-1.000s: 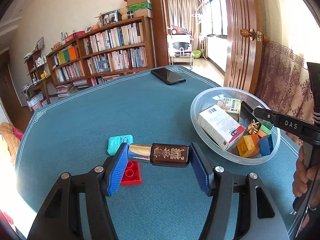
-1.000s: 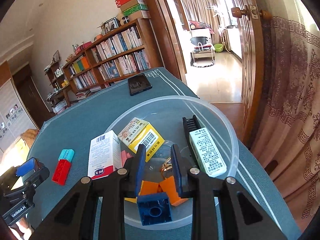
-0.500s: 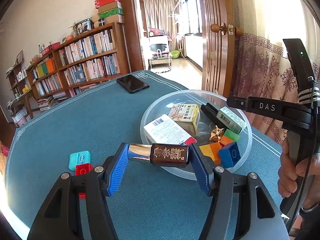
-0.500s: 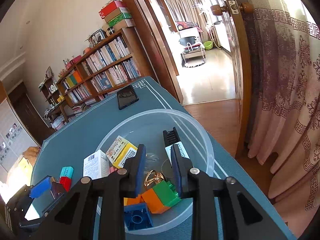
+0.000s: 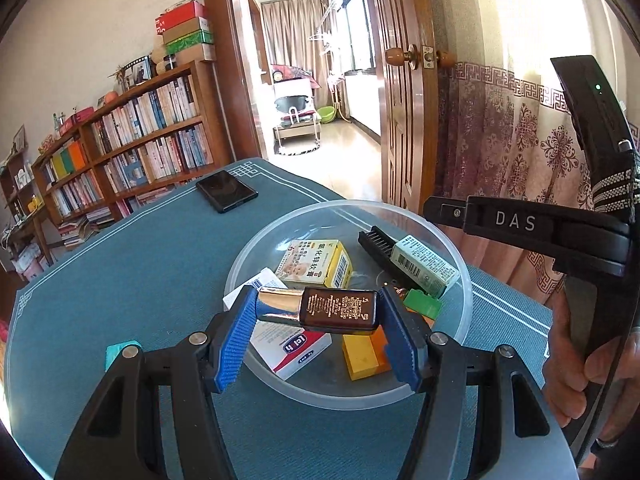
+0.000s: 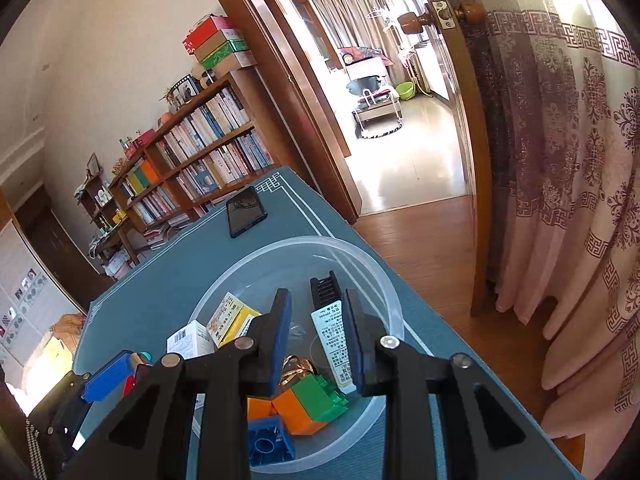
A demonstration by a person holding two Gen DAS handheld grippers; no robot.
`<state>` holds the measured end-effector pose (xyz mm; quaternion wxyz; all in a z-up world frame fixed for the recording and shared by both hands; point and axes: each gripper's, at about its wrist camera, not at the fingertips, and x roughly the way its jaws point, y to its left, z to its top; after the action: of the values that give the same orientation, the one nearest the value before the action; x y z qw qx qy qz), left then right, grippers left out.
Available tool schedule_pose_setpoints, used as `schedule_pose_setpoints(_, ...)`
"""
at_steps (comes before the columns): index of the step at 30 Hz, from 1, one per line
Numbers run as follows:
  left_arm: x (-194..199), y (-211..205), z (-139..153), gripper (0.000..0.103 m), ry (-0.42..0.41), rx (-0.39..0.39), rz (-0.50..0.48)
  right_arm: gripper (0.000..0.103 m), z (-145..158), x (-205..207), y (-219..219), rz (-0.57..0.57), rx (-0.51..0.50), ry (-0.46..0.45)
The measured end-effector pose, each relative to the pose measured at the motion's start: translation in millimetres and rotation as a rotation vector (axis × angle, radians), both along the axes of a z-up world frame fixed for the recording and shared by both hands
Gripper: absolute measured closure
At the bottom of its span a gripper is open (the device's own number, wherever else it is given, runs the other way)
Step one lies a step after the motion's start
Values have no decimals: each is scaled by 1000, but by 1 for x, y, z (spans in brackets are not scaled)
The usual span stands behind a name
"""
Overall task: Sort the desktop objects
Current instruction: 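Carry the bottle and blue block into the bowl and open both tools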
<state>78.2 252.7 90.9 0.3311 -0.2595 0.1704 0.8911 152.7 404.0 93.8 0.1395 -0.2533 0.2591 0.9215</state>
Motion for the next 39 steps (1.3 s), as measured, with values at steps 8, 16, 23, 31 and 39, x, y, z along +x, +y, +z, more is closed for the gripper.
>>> schedule_pose_setpoints(8,-4,14,-1,38,7,-3,-16,74,0,0,6,-13,-6,0)
schedule_pose_setpoints(16,-14,12,-4,23,-15,4,4,62,-3,-1,8,-18,-8,-7)
schedule_pose_setpoints(23,-25,-3,-3,22,-37,28,52,46,-2,-1,5,-25,9,-5)
schedule_pose_setpoints(31,-32,-20,-3,22,-55,47,91,33,-1,0,1,-20,26,-1)
schedule_pose_setpoints(39,-34,-28,-5,22,-75,56,106,22,-1,-1,-2,-24,28,3)
